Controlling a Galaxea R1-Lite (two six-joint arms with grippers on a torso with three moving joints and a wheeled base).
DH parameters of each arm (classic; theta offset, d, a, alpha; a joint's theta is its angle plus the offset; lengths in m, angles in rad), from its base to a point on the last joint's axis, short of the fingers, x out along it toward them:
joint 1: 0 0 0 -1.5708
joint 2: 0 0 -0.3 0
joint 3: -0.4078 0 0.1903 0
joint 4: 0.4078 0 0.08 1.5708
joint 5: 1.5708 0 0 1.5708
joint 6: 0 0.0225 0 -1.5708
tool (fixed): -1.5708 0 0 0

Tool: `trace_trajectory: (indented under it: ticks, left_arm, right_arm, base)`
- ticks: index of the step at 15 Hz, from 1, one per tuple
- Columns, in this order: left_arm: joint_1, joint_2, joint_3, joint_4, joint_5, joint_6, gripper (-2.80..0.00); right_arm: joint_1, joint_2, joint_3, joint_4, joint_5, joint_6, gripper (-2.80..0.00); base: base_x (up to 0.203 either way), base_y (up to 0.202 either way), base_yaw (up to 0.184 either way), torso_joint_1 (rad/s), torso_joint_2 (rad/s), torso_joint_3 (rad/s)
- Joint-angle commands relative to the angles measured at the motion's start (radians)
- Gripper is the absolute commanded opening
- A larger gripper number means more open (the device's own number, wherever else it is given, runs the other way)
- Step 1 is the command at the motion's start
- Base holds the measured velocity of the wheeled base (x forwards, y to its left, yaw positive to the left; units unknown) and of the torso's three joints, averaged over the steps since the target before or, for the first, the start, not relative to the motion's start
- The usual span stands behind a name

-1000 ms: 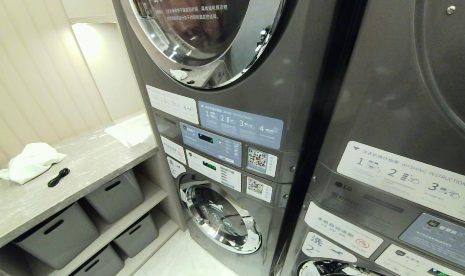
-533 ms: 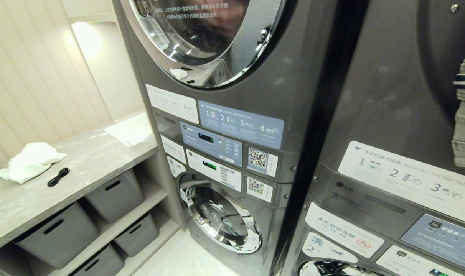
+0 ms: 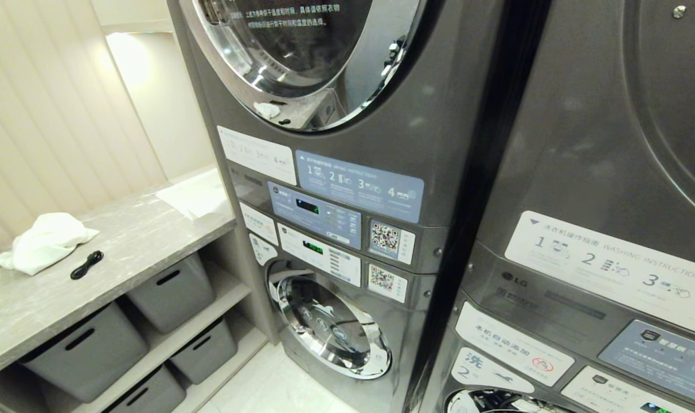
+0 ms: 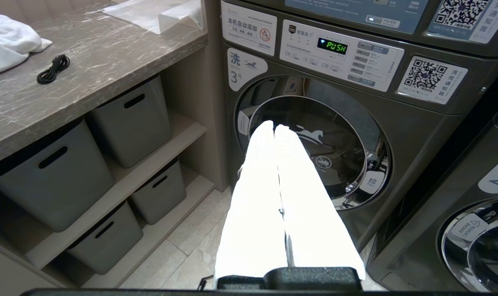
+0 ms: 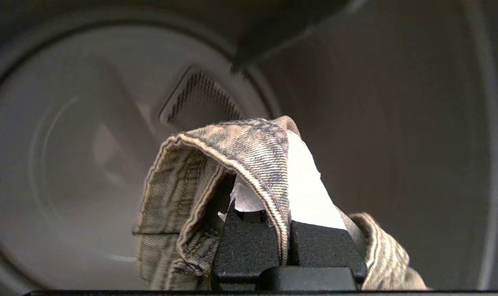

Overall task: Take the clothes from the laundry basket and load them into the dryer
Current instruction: Put the clothes in the dryer

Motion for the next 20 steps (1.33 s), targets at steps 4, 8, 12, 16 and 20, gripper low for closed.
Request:
trace_trajectory:
  ticks: [4, 8, 12, 16, 20]
  left_arm:
    - [0.000, -0.002, 0.002, 0.000, 0.000, 0.000, -2.80]
    - [0.000, -0.002, 0.002, 0.000, 0.000, 0.000, -2.80]
    - [0.000, -0.002, 0.002, 0.000, 0.000, 0.000, -2.80]
    - [0.000, -0.002, 0.002, 0.000, 0.000, 0.000, -2.80]
    - [0.000, -0.002, 0.002, 0.000, 0.000, 0.000, -2.80]
  right_arm:
    - [-0.004, 0.078, 0.007, -0.005, 0.018, 0.060, -2.80]
    - [-0.003, 0.139, 0.011, 0.017, 0.126, 0.055, -2.80]
    - [-0.003, 0.139, -0.001, 0.132, 0.202, 0.055, -2.80]
    - [0.000, 0.137, 0.000, 0.128, 0.217, 0.055, -2.80]
    - [0.000, 0.133, 0.001, 0.133, 0.217, 0.057, 0.00]
  base:
    - [0.000, 0.000, 0.000, 0.000, 0.00, 0.000]
    - [0.000, 0.000, 0.000, 0.000, 0.00, 0.000]
    - [0.000, 0.000, 0.000, 0.000, 0.00, 0.000]
    - [0.000, 0.000, 0.000, 0.000, 0.00, 0.000]
    - [0.000, 0.000, 0.000, 0.000, 0.00, 0.000]
